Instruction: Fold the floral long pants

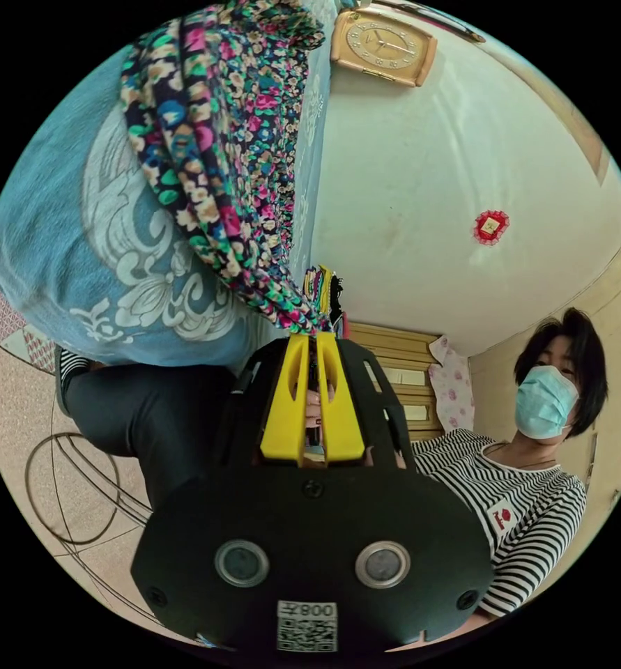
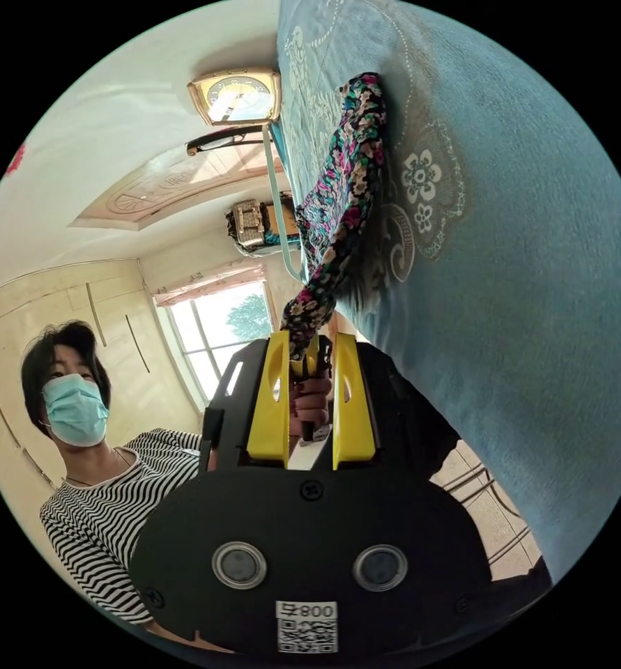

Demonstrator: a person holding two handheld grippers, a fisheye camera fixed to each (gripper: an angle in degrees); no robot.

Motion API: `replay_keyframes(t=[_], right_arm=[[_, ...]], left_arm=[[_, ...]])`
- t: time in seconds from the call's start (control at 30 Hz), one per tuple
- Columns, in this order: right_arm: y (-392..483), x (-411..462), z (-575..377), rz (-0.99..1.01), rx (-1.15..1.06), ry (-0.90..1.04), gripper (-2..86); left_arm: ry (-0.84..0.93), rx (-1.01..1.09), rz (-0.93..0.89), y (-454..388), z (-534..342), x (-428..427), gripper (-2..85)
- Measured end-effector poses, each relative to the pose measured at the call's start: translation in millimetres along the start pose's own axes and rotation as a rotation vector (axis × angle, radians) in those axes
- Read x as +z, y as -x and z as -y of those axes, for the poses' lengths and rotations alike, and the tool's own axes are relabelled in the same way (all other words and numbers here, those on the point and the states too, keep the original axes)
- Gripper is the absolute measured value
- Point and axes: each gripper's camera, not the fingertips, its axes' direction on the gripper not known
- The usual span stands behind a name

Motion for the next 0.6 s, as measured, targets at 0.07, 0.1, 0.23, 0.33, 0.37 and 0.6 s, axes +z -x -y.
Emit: replay_keyframes(t=[0.07, 0.1, 0.23, 0.33, 0.37, 0.6], right_arm=[[4, 3, 1, 0.054, 0.002, -0.005, 10.3], [8, 4, 0, 0.046, 0.000, -0.001, 10.5], [15, -4, -9, -0.004, 0.021, -0.021, 10.9], [16, -4, -11, 0.023, 0.049, -0.060, 11.0], [17, -2, -10, 0.021, 0.048, -0.061, 10.9], [33, 45, 6, 0.041, 0.053, 0.002, 4.6]], left_arm=[[-0.008, -0.001, 0.034, 0, 2, -11, 2.4], [-0.010, -0.002, 0.033, 0, 3, -14, 2.4], [-0.011, -0.002, 0.018, 1, 6, -26, 2.4], [-0.003, -0.006, 0.017, 2, 7, -31, 2.4], [-0.003, -0.007, 0.022, 2, 7, -34, 2.4], [-0.015, 0.001, 0.043, -1, 5, -54, 2.5]])
